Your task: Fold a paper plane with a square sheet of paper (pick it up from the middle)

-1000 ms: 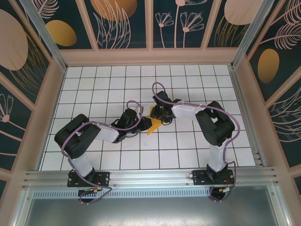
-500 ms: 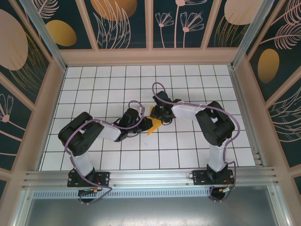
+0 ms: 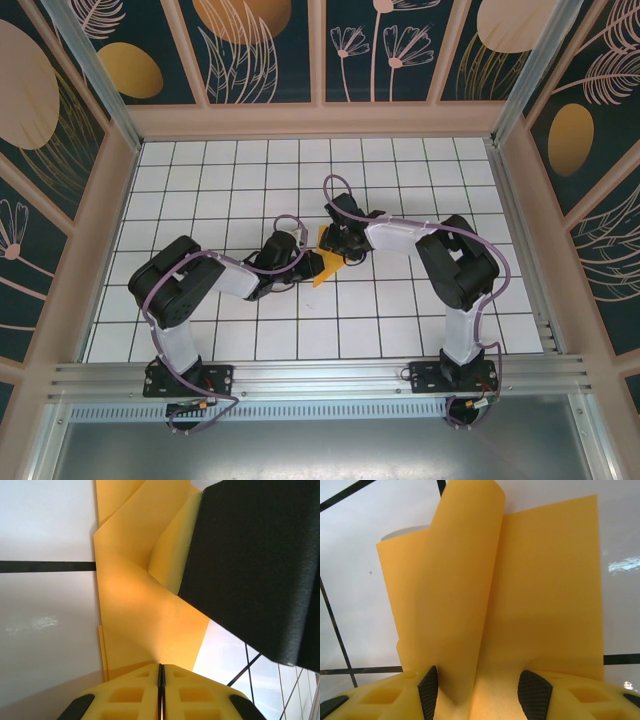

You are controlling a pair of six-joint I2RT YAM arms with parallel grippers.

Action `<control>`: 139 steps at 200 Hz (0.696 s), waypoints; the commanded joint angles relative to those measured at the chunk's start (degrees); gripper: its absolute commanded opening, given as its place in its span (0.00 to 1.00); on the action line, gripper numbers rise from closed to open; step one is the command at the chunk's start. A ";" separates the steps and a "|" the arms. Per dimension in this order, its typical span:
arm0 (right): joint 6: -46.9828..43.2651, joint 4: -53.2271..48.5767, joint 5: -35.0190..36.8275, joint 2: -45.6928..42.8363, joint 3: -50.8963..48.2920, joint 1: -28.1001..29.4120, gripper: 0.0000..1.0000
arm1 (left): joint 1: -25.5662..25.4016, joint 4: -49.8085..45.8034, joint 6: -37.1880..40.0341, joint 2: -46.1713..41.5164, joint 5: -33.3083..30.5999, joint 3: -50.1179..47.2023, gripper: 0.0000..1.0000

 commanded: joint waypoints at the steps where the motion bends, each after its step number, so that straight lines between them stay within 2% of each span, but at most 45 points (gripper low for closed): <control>1: -0.09 -7.11 3.19 13.96 -6.54 -0.86 0.55 | -0.07 -1.58 0.03 1.35 -0.12 0.95 0.12; 70: -0.58 -7.31 2.63 12.20 -5.86 -0.86 0.55 | -0.09 -5.28 -0.25 2.15 -1.32 1.06 0.09; 139: -5.91 -8.15 -3.93 -1.90 2.83 -3.57 0.58 | -0.12 -6.95 -0.43 3.92 -1.53 -0.57 0.05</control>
